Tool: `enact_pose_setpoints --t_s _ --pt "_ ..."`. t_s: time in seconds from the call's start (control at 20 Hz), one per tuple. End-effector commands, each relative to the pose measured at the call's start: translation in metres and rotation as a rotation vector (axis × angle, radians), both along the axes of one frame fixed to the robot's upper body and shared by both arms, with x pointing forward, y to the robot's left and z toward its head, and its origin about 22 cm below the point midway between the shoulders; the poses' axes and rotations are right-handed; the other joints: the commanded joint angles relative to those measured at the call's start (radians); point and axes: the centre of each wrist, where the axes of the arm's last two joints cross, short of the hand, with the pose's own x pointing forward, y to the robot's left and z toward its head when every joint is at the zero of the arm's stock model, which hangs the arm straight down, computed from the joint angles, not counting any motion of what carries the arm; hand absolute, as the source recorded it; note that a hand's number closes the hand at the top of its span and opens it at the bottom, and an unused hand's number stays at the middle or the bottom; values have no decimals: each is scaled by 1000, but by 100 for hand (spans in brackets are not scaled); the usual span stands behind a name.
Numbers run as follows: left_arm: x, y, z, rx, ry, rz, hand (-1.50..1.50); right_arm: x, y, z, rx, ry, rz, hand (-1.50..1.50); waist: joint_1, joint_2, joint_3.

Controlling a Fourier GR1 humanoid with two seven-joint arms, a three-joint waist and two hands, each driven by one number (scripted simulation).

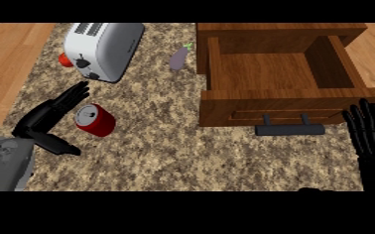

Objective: Pick up the can, place it into the drawer and close the drawer

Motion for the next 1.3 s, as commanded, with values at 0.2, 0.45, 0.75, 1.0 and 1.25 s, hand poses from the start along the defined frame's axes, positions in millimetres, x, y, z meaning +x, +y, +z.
enact_pose_setpoints --t_s 0.2,0.45,0.75,1.0,1.25 --pt "-3 11 -13 -105 12 -71 -150 -10 1 9 14 -1 9 -150 -6 1 0" --pt "-3 -2 -29 -90 27 -57 -150 -5 2 23 4 -20 19 -150 -14 4 -2" --pt "7 -33 -39 -124 13 -92 -150 -11 -6 9 4 -2 -1 -150 -12 2 -1" --pt "13 -3 -18 -103 17 -69 -150 6 -7 32 2 -9 8 -150 -5 4 -1" --pt "3 -27 -43 -112 40 -92 -150 -8 -8 13 -6 -19 -4 -150 -9 2 -1"
